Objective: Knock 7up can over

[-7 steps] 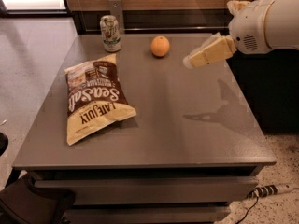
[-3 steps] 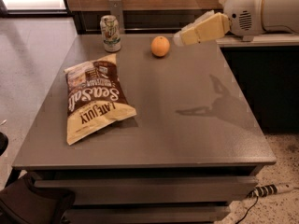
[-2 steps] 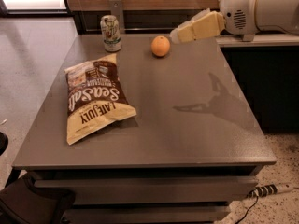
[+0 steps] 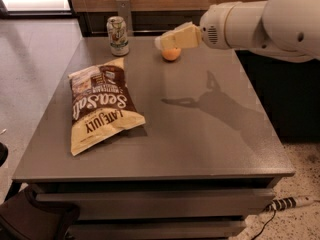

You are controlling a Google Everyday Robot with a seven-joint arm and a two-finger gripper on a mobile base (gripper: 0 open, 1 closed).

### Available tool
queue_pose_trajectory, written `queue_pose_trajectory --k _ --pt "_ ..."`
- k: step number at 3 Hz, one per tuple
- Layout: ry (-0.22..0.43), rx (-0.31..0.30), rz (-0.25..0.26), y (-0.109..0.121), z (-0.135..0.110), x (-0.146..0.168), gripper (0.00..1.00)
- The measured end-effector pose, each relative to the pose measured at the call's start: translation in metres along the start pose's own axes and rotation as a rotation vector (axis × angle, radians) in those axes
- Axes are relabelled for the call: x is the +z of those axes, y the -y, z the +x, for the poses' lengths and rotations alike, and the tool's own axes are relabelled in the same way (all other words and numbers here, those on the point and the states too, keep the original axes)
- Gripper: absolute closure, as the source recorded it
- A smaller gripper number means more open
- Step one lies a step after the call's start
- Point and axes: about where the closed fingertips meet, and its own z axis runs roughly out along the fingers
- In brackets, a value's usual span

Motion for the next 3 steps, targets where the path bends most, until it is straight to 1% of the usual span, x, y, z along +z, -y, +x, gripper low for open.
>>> queue_pose_trajectory --k 1,2,3 --pt "0.114 0.107 0.034 0.008 0.005 0.056 0.00" --pt "0.251 0.166 0.092 0.033 0.001 0.096 0.00" --pt "0.356 0.191 0.126 0.057 -0.007 0.129 0.00"
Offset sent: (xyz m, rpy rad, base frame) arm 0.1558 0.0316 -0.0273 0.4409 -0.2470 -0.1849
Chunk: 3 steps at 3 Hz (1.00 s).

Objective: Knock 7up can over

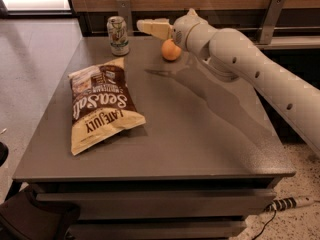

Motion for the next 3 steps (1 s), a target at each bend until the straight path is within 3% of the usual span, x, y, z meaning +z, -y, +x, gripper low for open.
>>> queue_pose_trajectory --k 1,2,3 --pt "-0.019 -0.004 -0.017 -0.012 -0.002 0.019 0.00" --pt "-0.103 -0.079 0.019 0.007 0.008 0.022 0.00" --pt "-0.107 -0.079 0.012 0.005 0.009 0.024 0.00"
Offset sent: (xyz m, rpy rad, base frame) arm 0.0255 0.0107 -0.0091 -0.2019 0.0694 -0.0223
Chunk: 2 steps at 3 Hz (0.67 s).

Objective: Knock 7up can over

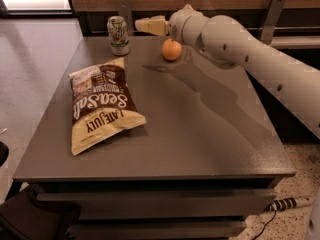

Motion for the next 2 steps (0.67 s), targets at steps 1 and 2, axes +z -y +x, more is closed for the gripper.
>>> queue_pose_trajectory --k 1,2 --pt "-0.009 0.001 -0.016 -0.003 0.001 0.004 0.00" --pt "-0.062 0.014 -0.088 -0.015 0.021 0.032 0.00"
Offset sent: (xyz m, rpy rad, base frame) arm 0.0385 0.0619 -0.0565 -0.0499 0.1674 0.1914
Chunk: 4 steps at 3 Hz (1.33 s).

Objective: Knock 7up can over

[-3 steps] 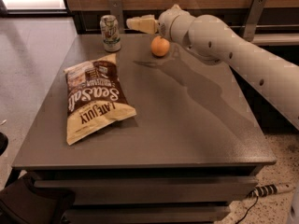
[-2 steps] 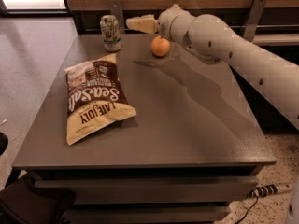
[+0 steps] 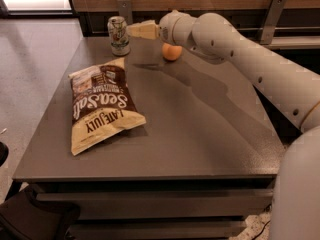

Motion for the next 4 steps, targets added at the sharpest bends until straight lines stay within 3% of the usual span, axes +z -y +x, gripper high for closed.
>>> queue_pose_trajectory --k 2,4 --pt "-0.042 0.015 -0.131 -0.024 0.020 0.050 0.00" --pt "-0.020 0.014 -0.202 -0.046 0.021 0.076 0.00"
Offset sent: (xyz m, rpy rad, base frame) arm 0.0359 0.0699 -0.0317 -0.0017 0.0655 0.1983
